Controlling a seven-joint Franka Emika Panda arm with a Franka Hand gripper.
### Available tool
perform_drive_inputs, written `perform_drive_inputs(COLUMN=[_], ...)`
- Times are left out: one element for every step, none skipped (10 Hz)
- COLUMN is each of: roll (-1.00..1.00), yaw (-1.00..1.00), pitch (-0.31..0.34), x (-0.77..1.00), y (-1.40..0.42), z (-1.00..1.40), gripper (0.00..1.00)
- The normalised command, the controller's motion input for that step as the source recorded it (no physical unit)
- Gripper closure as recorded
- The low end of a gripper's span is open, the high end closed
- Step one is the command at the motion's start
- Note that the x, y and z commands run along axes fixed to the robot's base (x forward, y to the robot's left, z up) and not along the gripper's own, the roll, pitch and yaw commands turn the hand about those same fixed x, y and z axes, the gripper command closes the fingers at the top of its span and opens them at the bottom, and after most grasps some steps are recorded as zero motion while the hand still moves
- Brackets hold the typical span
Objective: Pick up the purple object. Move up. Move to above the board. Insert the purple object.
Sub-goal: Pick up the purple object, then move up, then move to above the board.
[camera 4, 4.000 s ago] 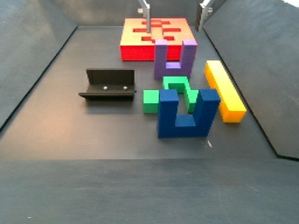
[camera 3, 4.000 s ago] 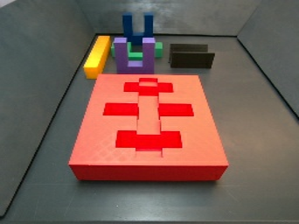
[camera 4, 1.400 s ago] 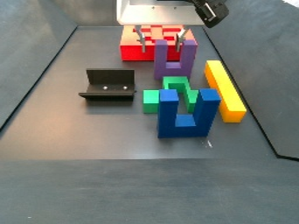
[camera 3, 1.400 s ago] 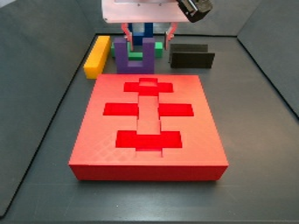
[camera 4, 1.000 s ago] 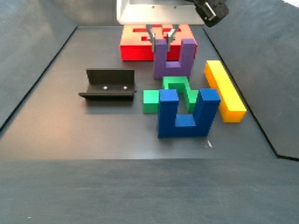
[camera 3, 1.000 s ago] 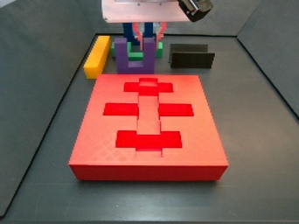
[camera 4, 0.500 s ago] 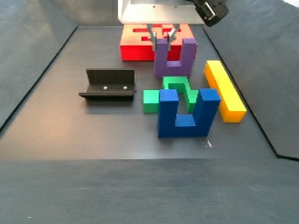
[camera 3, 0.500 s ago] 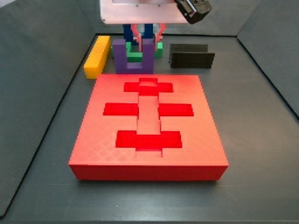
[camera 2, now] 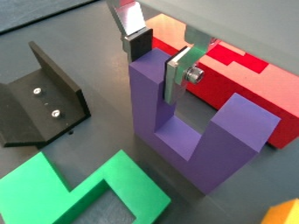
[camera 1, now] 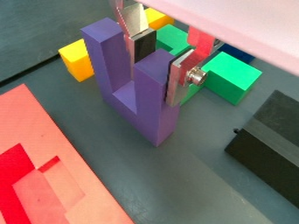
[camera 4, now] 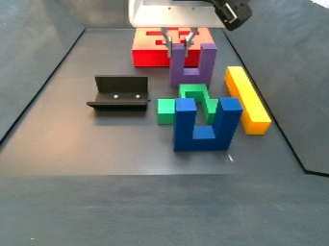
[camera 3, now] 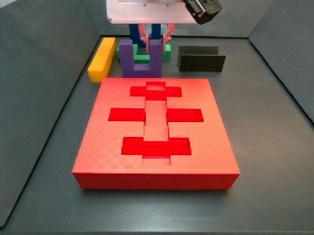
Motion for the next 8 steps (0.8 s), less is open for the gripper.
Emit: perform_drive_inputs(roll=[0.00,0.00,0.00,-0.01,-0.04,-0.07,0.00,0.00], yaw=[0.00,0.00,0.00,-0.01,0.00,-0.01,0.00,0.00], pitch=[0.000,0.000,0.000,-0.019,-0.006,-0.019,0.000,0.024], x=[0.00,0.00,0.00,0.01,-0.03,0.00,0.00,-0.02], y=[0.00,0.00,0.00,-0.06,-0.05,-0.02,0.00,0.00], z=[0.00,0.00,0.83,0.81,0.61,0.30,1.40,1.40], gripper=[1.00,1.00,1.00,1.00,1.00,1.00,1.00,1.00])
